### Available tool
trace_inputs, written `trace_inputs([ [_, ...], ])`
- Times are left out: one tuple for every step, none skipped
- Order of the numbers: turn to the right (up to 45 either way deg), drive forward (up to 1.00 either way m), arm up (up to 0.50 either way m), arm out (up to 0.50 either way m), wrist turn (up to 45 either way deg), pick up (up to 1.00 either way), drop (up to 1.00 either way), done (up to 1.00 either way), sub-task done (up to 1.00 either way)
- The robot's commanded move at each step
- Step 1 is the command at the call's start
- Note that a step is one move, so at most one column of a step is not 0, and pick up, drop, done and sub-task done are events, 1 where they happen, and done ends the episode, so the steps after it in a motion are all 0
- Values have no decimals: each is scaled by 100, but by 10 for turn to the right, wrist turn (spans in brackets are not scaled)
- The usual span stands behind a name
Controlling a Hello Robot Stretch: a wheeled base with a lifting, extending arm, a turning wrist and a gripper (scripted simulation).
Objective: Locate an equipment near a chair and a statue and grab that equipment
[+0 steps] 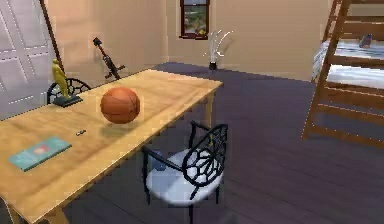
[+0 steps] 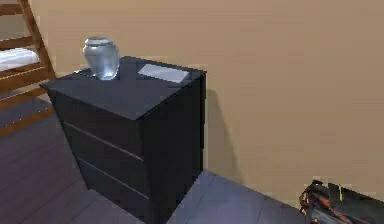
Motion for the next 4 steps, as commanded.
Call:
trace_inputs([
  [300,0,0,0,0,0,0,0,0],
  [0,15,0,0,0,0,0,0,0],
  [-450,0,0,0,0,0,0,0,0],
  [-450,0,0,0,0,0,0,0,0],
])
